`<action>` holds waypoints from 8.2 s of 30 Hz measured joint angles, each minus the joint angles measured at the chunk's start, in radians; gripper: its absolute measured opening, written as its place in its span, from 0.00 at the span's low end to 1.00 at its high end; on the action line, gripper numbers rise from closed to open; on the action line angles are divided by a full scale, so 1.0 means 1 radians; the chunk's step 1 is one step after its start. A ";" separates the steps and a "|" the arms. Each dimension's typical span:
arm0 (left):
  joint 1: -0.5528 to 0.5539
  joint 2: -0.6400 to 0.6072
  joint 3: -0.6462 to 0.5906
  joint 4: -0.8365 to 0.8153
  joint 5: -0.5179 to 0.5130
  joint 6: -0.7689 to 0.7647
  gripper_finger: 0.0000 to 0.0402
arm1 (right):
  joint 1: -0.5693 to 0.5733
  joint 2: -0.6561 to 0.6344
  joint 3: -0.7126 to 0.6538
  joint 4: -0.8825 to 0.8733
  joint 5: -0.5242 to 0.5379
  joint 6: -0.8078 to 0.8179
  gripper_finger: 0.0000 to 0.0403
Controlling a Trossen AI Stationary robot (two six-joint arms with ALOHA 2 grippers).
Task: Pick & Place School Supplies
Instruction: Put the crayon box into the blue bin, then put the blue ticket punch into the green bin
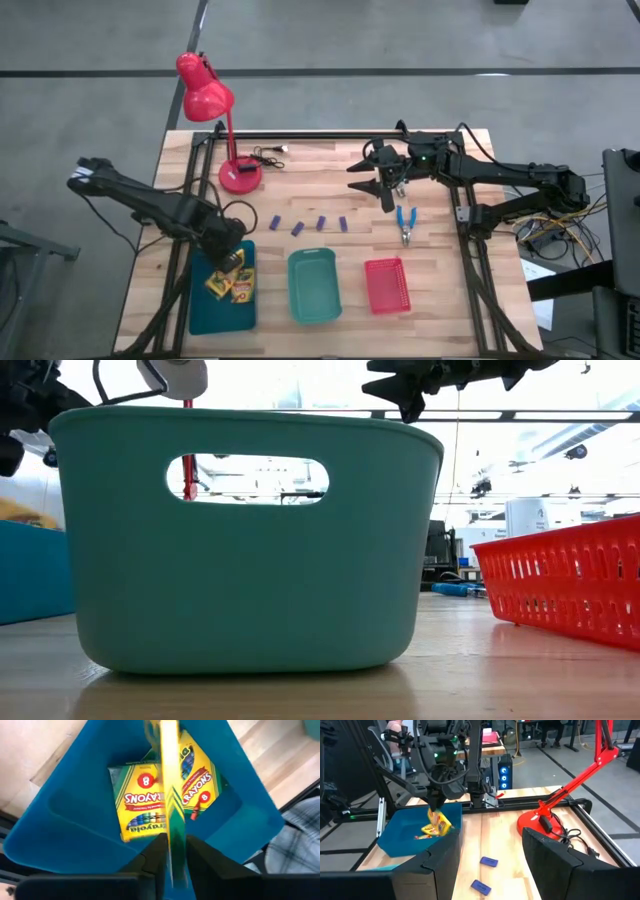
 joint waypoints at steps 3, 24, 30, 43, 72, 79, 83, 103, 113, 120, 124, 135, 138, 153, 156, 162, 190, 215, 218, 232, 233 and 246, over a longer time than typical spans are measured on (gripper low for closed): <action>0.000 0.030 0.000 0.000 0.000 0.023 0.22 | 0.000 0.000 -0.003 -0.017 0.000 0.000 0.51; 0.001 0.065 -0.001 -0.086 0.257 0.023 0.30 | 0.000 0.000 -0.028 -0.016 0.000 0.015 0.51; 0.000 0.065 -0.001 -0.086 0.329 0.017 0.30 | 0.000 0.000 -0.028 -0.016 0.000 0.015 0.51; 0.001 0.065 -0.001 0.072 0.193 0.094 0.30 | 0.000 0.000 -0.028 -0.016 0.000 0.015 0.51; 0.116 -0.008 0.075 0.604 -0.812 0.601 0.30 | 0.000 0.000 -0.029 -0.118 0.050 0.220 0.51; 0.171 0.001 0.151 0.429 -0.780 0.466 0.30 | 0.000 0.000 -0.029 -0.142 0.096 0.210 0.51; 0.185 0.004 0.178 0.373 -0.753 0.427 0.30 | 0.000 0.000 -0.029 -0.143 0.096 0.207 0.51; 0.185 0.016 0.181 0.366 -0.753 0.327 0.30 | 0.000 0.000 -0.029 -0.142 0.093 0.210 0.51; 0.185 0.016 0.181 0.367 -0.741 0.199 0.30 | 0.000 0.000 -0.029 -0.142 0.093 0.209 0.51; 0.185 0.016 0.181 0.362 -0.733 0.205 0.30 | 0.000 0.000 -0.029 -0.142 0.093 0.209 0.51; 0.185 0.018 0.180 0.361 -0.728 0.258 0.30 | 0.000 0.000 -0.028 -0.142 0.093 0.209 0.51; 0.185 0.018 0.180 0.409 -0.614 0.524 0.30 | 0.000 0.000 -0.028 -0.142 0.093 0.209 0.51; 0.185 0.018 0.180 0.444 -0.607 0.596 0.30 | 0.000 0.000 -0.028 -0.142 0.093 0.209 0.51; 0.185 0.017 0.182 0.505 -0.604 0.722 0.30 | 0.000 0.000 -0.028 -0.142 0.093 0.209 0.51; 0.185 0.017 0.181 0.506 -0.605 0.721 0.30 | 0.000 0.000 -0.028 -0.142 0.093 0.206 0.51; 0.185 0.017 0.181 0.509 -0.605 0.691 0.30 | 0.001 0.000 -0.028 -0.142 0.093 0.267 0.51; 0.185 0.018 0.180 0.497 -0.604 0.798 0.30 | -0.147 -0.016 -0.027 -0.533 0.303 0.694 0.51; 0.185 0.018 0.180 0.497 -0.605 0.798 0.30 | -0.390 0.341 -0.006 -0.702 0.265 0.449 0.51; 0.185 0.018 0.180 0.497 -0.605 0.798 0.30 | -0.391 0.403 0.020 -0.701 0.271 0.445 0.51; 0.185 0.018 0.180 0.497 -0.606 0.798 0.30 | -0.390 0.530 0.100 -0.698 0.414 0.363 0.51; 0.185 0.018 0.180 0.497 -0.606 0.798 0.30 | -0.390 0.530 0.096 -0.701 0.417 0.364 0.51; 0.185 0.018 0.180 0.497 -0.608 0.798 0.30 | -0.390 0.531 0.037 -0.668 0.423 0.366 0.51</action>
